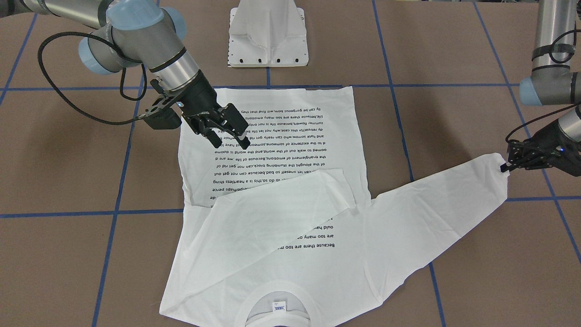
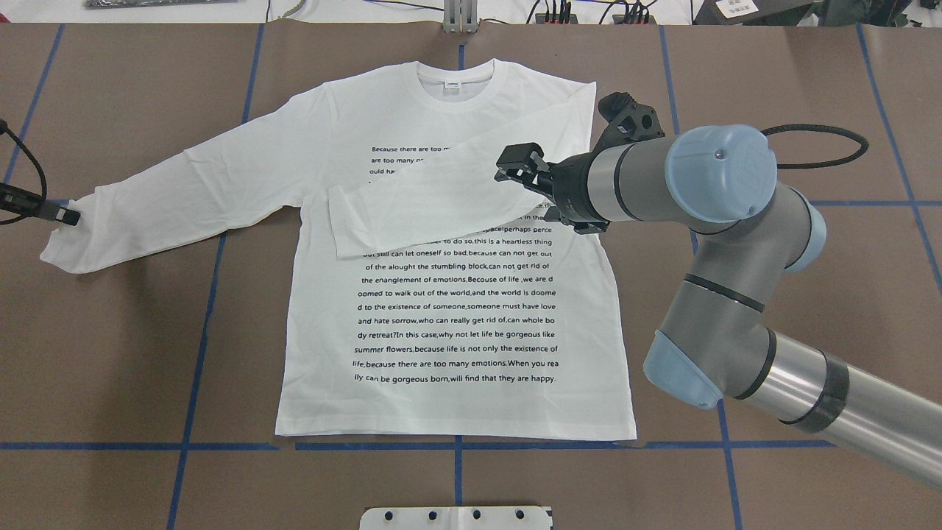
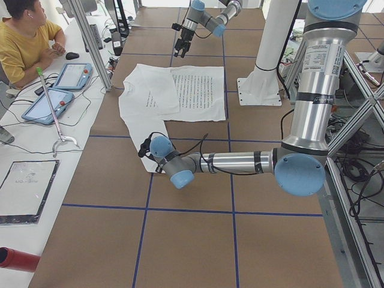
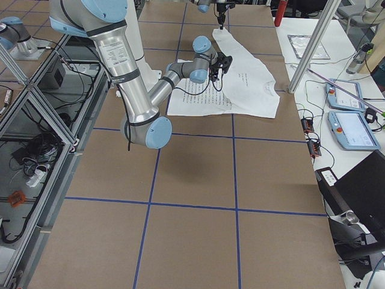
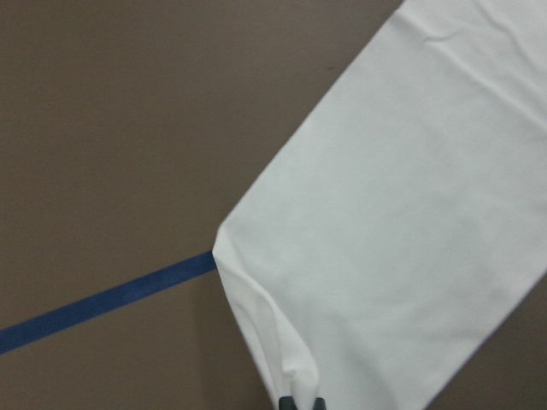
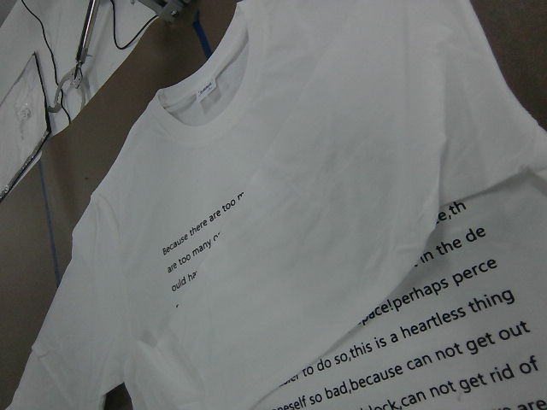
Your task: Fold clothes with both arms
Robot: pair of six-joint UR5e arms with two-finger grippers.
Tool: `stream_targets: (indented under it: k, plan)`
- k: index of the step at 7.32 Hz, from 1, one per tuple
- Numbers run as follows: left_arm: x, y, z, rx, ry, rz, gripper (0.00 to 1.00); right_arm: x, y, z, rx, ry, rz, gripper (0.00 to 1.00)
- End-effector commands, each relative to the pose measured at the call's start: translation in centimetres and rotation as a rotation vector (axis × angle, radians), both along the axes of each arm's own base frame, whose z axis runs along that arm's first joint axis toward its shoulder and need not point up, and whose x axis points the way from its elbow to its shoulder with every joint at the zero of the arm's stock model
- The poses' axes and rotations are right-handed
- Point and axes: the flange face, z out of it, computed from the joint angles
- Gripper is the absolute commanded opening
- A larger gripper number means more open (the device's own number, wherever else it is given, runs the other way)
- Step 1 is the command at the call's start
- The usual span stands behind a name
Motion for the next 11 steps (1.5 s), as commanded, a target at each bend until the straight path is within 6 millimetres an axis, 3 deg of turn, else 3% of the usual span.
stream_targets:
  k: [1,2,3,4,5,7,8,10,11]
  plan:
    - [2.6,-1.6,-12.6,-0.096,0.154,-0.062,0.0,5.3,1.2,6.0,0.057,0.091,-0.075,0.99]
    - [8.0,-1.2,-19.0,-0.155,0.221,-0.026,0.0,7.4,0.5,8.2,0.073,0.13,-0.102,0.99]
    - [14.1,-1.2,-27.0,-0.227,0.297,-0.011,0.0,10.6,-0.5,10.7,0.07,0.163,-0.126,0.99]
    - [20.6,0.3,-32.8,-0.281,0.355,-0.052,0.0,13.9,-0.9,13.9,0.086,0.212,-0.151,0.99]
    - [27.4,3.0,-38.0,-0.309,0.418,-0.099,0.0,17.1,-0.6,17.5,0.117,0.263,-0.175,0.99]
    - [37.0,6.4,-46.0,-0.392,0.519,-0.197,0.0,19.5,0.2,20.6,0.128,0.29,-0.198,0.99]
    - [42.1,8.5,-46.8,-0.396,0.523,-0.271,0.0,19.5,0.2,21.5,0.129,0.305,-0.207,0.99]
    - [45.0,10.4,-45.7,-0.394,0.503,-0.304,0.0,20.2,0.2,22.8,0.143,0.334,-0.216,0.99]
    - [45.4,10.6,-45.3,-0.395,0.498,-0.311,0.0,20.2,0.1,22.9,0.143,0.337,-0.215,0.99]
